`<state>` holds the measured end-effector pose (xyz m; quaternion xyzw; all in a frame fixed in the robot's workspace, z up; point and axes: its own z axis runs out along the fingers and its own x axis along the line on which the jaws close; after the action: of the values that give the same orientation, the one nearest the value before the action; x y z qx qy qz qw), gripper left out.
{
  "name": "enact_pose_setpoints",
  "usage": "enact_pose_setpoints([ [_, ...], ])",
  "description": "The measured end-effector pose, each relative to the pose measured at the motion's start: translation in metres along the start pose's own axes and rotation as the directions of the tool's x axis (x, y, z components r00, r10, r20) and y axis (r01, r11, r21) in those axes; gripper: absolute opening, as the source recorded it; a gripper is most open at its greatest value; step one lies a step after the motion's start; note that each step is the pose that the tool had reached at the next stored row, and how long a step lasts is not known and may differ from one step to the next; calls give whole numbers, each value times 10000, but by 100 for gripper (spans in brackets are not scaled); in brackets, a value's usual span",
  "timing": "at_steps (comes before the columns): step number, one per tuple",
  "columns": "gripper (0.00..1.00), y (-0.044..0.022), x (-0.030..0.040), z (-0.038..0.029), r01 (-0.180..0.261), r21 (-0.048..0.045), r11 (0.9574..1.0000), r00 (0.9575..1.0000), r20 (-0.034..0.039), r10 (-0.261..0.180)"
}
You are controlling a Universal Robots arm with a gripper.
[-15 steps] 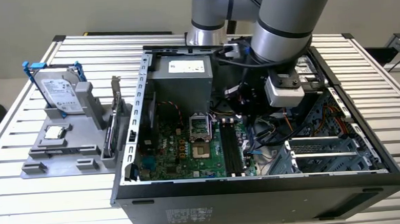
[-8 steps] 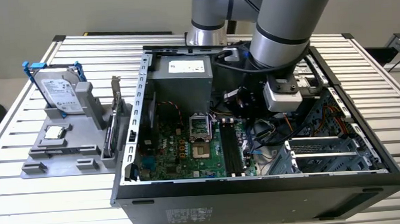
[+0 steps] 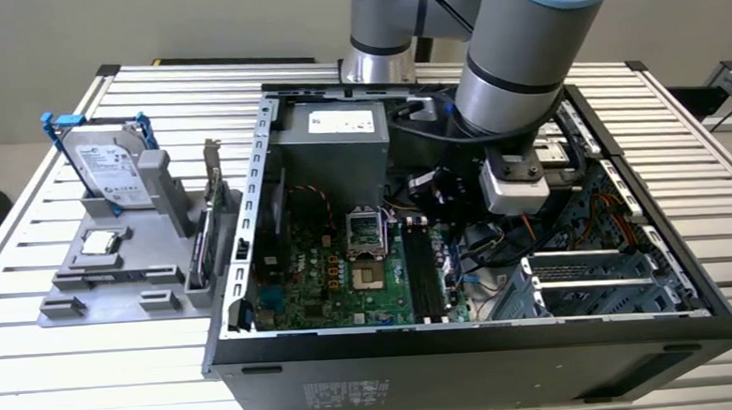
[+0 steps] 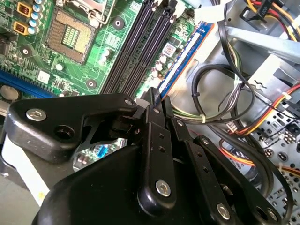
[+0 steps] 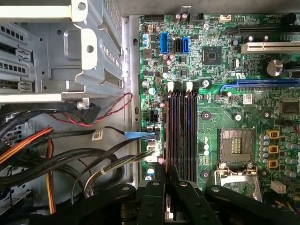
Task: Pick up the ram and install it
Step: 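Insert the ram into the slot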
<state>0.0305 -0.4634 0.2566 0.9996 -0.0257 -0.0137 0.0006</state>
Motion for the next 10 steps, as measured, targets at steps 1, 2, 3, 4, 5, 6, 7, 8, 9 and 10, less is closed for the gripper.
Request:
enact_pose_setpoints([
  [1, 0, 1, 0, 4, 0, -1, 10000, 10000, 0, 0],
  [2, 0, 1, 0, 3, 0, -10, 10000, 10000, 1, 0],
  [3, 0, 1, 0, 4, 0, -11, 10000, 10000, 0, 0],
  [4, 0, 0, 0, 4, 0, -10, 10000, 10000, 0, 0],
  [5, 0, 1, 0, 5, 0, -10, 10000, 10000, 0, 0],
  [6, 0, 0, 0, 5, 0, -10, 10000, 10000, 0, 0],
  [7, 0, 1, 0, 5, 0, -10, 10000, 10000, 0, 0],
  [8, 0, 1, 0, 5, -1, -10, 10000, 10000, 0, 1],
  [9, 0, 0, 0, 5, 0, -10, 10000, 10000, 0, 0],
  [10, 0, 0, 0, 5, 0, -10, 10000, 10000, 0, 0],
])
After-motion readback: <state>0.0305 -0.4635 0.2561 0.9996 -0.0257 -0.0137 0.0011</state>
